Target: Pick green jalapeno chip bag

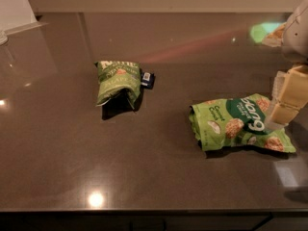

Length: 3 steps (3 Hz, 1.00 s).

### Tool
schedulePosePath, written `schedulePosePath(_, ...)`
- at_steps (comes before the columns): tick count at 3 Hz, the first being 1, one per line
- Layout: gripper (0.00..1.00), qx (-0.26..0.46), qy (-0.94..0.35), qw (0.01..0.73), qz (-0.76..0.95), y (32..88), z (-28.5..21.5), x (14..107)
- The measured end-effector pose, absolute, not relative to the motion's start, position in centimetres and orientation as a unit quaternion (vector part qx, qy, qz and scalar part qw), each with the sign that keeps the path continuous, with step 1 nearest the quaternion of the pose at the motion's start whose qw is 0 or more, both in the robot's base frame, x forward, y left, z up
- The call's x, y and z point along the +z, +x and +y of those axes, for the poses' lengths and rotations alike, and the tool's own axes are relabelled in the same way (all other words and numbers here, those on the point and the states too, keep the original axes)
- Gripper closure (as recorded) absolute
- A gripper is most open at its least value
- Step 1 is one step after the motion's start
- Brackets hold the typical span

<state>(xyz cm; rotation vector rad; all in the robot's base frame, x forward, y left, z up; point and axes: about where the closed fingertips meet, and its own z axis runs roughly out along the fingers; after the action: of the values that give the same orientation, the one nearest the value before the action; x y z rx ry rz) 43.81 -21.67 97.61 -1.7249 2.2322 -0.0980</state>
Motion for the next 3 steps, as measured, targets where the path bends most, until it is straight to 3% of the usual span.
schedulePosePath(3, 0.00, -0.031, -0.639, 0.168, 0.750, 46.5, -19.1, 96.5)
